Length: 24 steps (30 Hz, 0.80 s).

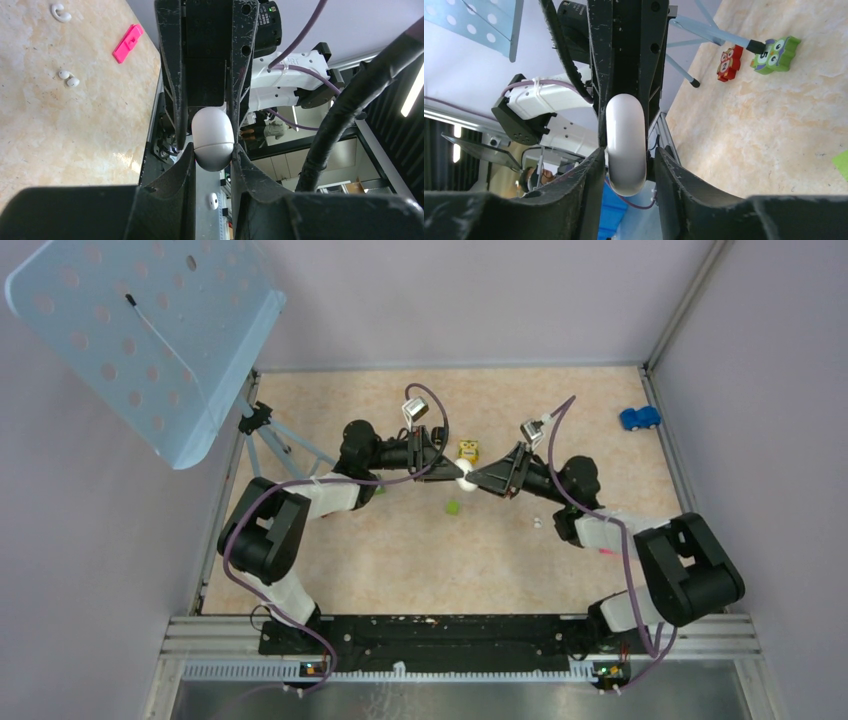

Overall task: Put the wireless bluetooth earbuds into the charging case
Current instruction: Pass from the left arm to the right

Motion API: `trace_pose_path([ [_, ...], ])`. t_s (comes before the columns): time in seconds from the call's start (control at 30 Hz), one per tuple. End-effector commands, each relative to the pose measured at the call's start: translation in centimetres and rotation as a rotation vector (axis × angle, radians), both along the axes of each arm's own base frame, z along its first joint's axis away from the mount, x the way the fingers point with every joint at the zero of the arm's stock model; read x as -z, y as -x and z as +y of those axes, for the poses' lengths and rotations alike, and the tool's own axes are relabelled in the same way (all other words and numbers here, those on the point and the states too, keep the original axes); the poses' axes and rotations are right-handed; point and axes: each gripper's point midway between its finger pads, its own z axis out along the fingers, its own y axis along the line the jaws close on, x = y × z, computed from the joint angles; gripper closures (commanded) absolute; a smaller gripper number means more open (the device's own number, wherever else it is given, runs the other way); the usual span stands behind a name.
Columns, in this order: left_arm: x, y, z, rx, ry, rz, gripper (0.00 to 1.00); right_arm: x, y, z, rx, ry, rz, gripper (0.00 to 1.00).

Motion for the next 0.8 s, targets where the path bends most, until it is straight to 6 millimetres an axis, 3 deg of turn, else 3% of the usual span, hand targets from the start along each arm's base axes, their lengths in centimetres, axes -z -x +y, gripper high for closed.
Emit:
trace_pose_path([
  [0.0, -2.6, 0.9, 0.4, 0.019, 0.054, -0.123, 1.0, -2.0, 0.2, -0.6, 0.005, -0.079, -0.067, 0.58],
  [0.2, -2.6, 0.8, 0.4, 0.014, 0.054, -0.12, 1.0, -3.4, 0.6, -1.6, -0.02, -0.219, -0.045, 0.6],
  [0.3, -2.8, 0.8, 0.4, 0.013, 0.058, -0.127, 1.0, -3.1, 0.7, -1.7, -0.04, -0.256, -0.015, 0.61],
  [0.5, -3.0, 0.7, 0.4, 0.009, 0.062, -0.133, 1.0, -3.1, 1.0, -1.6, -0.052, -0.241, -0.033, 0.44],
  [0.77, -3.1, 0.5, 0.3, 0.007, 0.062, -0.13, 1.0, -3.2, 1.4, -1.5, -0.079, -0.236, -0.044, 0.44],
])
